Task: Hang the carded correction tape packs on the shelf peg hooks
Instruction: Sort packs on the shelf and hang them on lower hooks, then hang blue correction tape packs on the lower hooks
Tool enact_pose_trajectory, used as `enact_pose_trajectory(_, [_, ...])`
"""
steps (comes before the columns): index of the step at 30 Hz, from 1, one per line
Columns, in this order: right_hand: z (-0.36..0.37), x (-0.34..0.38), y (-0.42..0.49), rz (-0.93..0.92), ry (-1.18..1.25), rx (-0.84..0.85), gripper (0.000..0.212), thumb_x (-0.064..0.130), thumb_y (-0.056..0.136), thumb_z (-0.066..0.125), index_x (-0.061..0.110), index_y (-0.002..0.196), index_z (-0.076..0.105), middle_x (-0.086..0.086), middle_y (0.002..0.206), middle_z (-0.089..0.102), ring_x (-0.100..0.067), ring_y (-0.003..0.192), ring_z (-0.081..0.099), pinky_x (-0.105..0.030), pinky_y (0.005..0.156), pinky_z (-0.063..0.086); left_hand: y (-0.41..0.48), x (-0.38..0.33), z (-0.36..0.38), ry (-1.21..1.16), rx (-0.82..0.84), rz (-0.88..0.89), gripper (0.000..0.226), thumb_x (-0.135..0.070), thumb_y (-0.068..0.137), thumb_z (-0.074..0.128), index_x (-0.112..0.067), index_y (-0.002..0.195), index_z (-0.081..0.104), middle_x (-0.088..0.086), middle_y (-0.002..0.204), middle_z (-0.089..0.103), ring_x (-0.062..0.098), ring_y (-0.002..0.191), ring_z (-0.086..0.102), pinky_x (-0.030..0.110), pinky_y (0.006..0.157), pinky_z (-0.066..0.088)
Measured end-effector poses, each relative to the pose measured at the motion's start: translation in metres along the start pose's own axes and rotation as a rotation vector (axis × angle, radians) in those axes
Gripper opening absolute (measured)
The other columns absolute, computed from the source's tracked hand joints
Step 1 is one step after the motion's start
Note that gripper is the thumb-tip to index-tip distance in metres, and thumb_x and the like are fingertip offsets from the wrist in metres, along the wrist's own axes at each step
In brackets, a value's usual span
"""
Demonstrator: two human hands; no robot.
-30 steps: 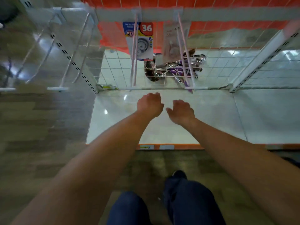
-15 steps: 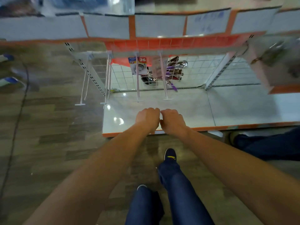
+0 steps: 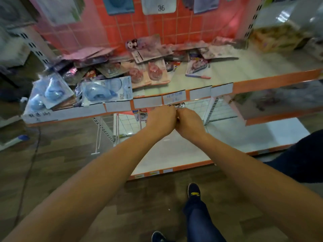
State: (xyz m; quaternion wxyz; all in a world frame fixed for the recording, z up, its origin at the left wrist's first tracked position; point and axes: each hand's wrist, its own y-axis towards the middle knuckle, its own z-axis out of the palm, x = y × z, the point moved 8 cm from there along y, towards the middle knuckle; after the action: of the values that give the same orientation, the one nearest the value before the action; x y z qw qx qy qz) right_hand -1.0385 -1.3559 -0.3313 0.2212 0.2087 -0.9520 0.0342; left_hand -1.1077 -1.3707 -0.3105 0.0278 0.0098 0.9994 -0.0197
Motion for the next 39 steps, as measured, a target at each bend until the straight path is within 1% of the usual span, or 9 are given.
enact_pose_trajectory(3, [-0.042, -0.013, 0.02, 0.011, -0.002, -0.069, 0.01, 0.006, 0.086, 0.05, 0.007, 0.083, 0.059, -0.016, 0.092, 0.066, -0.035, 0.087, 0.061, -0.033, 0.061, 0.039, 0.027, -0.015, -0.032, 0.028, -0.059, -0.01, 0.019, -0.017, 0.096, 0.045, -0.009, 0.106, 0.061, 0.012, 0.103, 0.066, 0.034, 0.093, 0.063, 0.035, 0.062, 0.036])
enact_pose_trajectory(7, [-0.084, -0.044, 0.06, 0.035, -0.021, -0.178, 0.013, 0.011, 0.086, 0.05, 0.009, 0.09, 0.062, -0.012, 0.092, 0.066, -0.033, 0.087, 0.059, -0.031, 0.06, 0.03, 0.079, -0.035, -0.06, 0.044, -0.173, 0.002, 0.023, -0.021, 0.098, 0.044, -0.009, 0.113, 0.056, 0.013, 0.105, 0.064, 0.034, 0.095, 0.061, 0.036, 0.062, 0.033])
enact_pose_trajectory(11, [-0.111, -0.086, 0.109, 0.023, -0.002, -0.269, 0.021, 0.009, 0.081, 0.053, 0.012, 0.096, 0.067, -0.01, 0.095, 0.067, -0.031, 0.09, 0.06, -0.03, 0.06, 0.037, 0.136, -0.059, -0.07, -0.02, -0.23, -0.045, 0.023, -0.02, 0.098, 0.044, -0.011, 0.115, 0.058, 0.012, 0.109, 0.064, 0.033, 0.099, 0.063, 0.036, 0.064, 0.038])
enact_pose_trajectory(17, [-0.122, -0.154, 0.174, -0.021, -0.145, -0.226, 0.041, 0.006, 0.078, 0.057, 0.006, 0.119, 0.056, -0.014, 0.119, 0.058, -0.034, 0.111, 0.05, -0.041, 0.087, 0.042, 0.208, -0.085, -0.051, -0.121, -0.211, -0.088, 0.024, -0.017, 0.093, 0.049, -0.012, 0.116, 0.055, 0.012, 0.117, 0.059, 0.031, 0.103, 0.056, 0.038, 0.07, 0.041])
enact_pose_trajectory(21, [-0.119, -0.186, 0.207, 0.038, -0.214, -0.168, 0.064, 0.004, 0.083, 0.055, 0.006, 0.143, 0.032, -0.015, 0.149, 0.034, -0.033, 0.139, 0.028, -0.043, 0.113, 0.025, 0.232, -0.084, -0.035, -0.141, -0.192, -0.148, 0.034, -0.027, 0.091, 0.057, -0.015, 0.122, 0.052, 0.01, 0.128, 0.052, 0.029, 0.117, 0.048, 0.042, 0.089, 0.046])
enact_pose_trajectory(23, [-0.117, -0.192, 0.22, 0.061, -0.228, -0.137, 0.068, 0.006, 0.087, 0.053, 0.009, 0.148, 0.024, -0.011, 0.156, 0.024, -0.03, 0.144, 0.018, -0.047, 0.116, 0.017, 0.237, -0.08, -0.031, -0.141, -0.208, -0.159, 0.037, -0.031, 0.089, 0.059, -0.016, 0.122, 0.052, 0.01, 0.131, 0.051, 0.029, 0.121, 0.045, 0.043, 0.092, 0.043])
enact_pose_trajectory(29, [-0.11, -0.196, 0.237, 0.046, -0.146, -0.149, 0.041, 0.015, 0.09, 0.049, 0.018, 0.132, 0.05, -0.005, 0.14, 0.05, -0.03, 0.133, 0.037, -0.049, 0.109, 0.031, 0.239, -0.066, -0.016, -0.189, -0.134, -0.198, 0.049, -0.036, 0.09, 0.058, -0.017, 0.132, 0.043, 0.009, 0.138, 0.047, 0.03, 0.126, 0.042, 0.043, 0.098, 0.041])
enact_pose_trajectory(34, [-0.119, -0.199, 0.218, 0.009, -0.01, -0.134, 0.041, 0.02, 0.093, 0.054, 0.021, 0.134, 0.054, -0.005, 0.145, 0.047, -0.03, 0.139, 0.032, -0.043, 0.115, 0.024, 0.229, -0.059, -0.01, -0.272, -0.155, -0.222, 0.056, -0.036, 0.092, 0.056, -0.013, 0.139, 0.037, 0.009, 0.142, 0.044, 0.027, 0.129, 0.04, 0.039, 0.106, 0.037])
enact_pose_trajectory(39, [-0.151, -0.189, 0.196, -0.068, 0.232, -0.114, 0.032, 0.013, 0.092, 0.055, 0.016, 0.122, 0.065, -0.005, 0.126, 0.063, -0.026, 0.118, 0.054, -0.032, 0.096, 0.039, 0.225, -0.051, -0.013, -0.413, -0.189, -0.233, 0.056, -0.033, 0.089, 0.062, -0.017, 0.139, 0.041, 0.007, 0.139, 0.048, 0.025, 0.126, 0.043, 0.037, 0.104, 0.039])
